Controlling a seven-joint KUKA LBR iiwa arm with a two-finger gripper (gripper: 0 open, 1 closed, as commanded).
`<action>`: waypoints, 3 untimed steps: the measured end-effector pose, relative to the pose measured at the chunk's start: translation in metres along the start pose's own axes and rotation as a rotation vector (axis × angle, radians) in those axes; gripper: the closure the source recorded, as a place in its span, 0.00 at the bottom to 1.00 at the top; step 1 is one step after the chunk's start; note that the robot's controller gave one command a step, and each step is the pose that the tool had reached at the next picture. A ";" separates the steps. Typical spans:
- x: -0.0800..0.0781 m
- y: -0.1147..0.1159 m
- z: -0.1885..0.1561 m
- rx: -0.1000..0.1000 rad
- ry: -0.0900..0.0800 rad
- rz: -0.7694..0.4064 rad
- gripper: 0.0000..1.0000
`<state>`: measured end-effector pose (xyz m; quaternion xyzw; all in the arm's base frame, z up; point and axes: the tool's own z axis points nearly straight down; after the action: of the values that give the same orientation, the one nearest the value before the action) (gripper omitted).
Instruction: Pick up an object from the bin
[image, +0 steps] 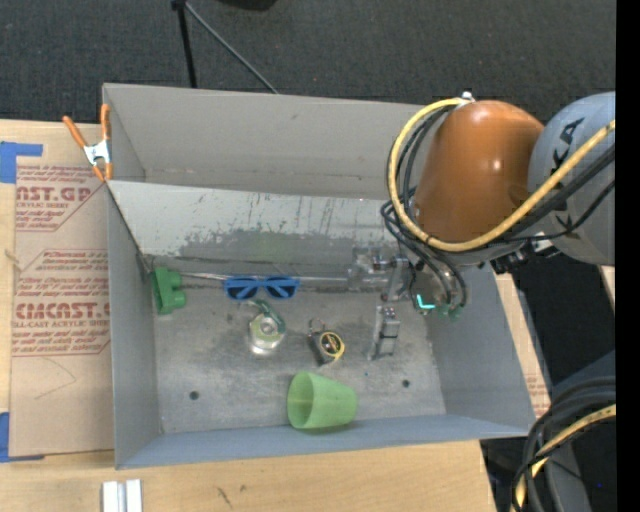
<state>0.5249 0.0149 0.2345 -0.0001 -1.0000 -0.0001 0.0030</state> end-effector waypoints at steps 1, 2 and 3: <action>-0.030 0.007 0.167 0.000 -0.007 -0.266 0.00; -0.028 0.001 0.134 -0.001 -0.010 -0.156 0.00; -0.035 0.007 0.135 0.000 -0.008 -0.233 0.00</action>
Offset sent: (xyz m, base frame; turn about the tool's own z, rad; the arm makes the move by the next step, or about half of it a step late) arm 0.0294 0.0060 -0.1645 -0.2651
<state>0.5595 0.0223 0.0997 0.1160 -0.9933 -0.0002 -0.0012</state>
